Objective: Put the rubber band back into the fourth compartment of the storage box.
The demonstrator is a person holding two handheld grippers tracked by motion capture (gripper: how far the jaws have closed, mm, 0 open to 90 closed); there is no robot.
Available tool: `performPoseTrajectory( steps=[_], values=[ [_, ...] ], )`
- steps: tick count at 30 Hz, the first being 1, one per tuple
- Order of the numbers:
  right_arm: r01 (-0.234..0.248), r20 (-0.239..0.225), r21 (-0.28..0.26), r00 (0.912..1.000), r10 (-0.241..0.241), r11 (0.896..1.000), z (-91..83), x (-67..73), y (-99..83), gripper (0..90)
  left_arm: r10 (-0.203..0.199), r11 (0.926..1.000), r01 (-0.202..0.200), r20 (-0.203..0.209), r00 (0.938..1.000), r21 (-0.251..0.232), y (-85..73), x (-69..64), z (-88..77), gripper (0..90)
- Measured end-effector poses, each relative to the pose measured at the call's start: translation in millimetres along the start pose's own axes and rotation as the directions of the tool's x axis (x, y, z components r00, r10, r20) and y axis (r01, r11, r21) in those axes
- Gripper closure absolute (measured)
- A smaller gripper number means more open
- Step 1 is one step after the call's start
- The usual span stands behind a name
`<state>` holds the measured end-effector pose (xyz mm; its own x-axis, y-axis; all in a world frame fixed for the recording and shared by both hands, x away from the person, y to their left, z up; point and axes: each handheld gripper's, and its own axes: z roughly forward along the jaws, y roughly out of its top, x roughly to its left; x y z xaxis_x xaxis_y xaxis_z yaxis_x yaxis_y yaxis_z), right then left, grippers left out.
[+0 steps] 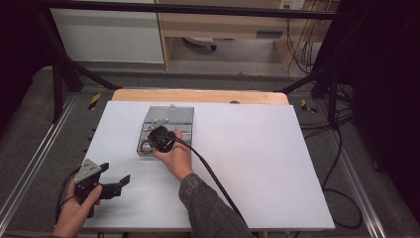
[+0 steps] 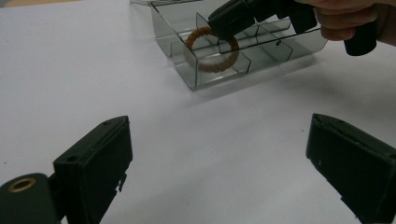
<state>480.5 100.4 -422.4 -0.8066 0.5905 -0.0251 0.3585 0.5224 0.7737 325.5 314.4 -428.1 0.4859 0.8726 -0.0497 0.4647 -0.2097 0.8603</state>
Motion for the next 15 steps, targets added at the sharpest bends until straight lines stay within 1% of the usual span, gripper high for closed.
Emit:
performPoseTrajectory(
  steps=[15],
  values=[
    [-0.003,-0.016,0.006,0.9999,0.003,1.0,1.1,2.8,0.4,82.3,0.0,1.0,0.0,0.0,1.0,-0.001,0.1,-0.2,-0.1,6.6]
  ],
)
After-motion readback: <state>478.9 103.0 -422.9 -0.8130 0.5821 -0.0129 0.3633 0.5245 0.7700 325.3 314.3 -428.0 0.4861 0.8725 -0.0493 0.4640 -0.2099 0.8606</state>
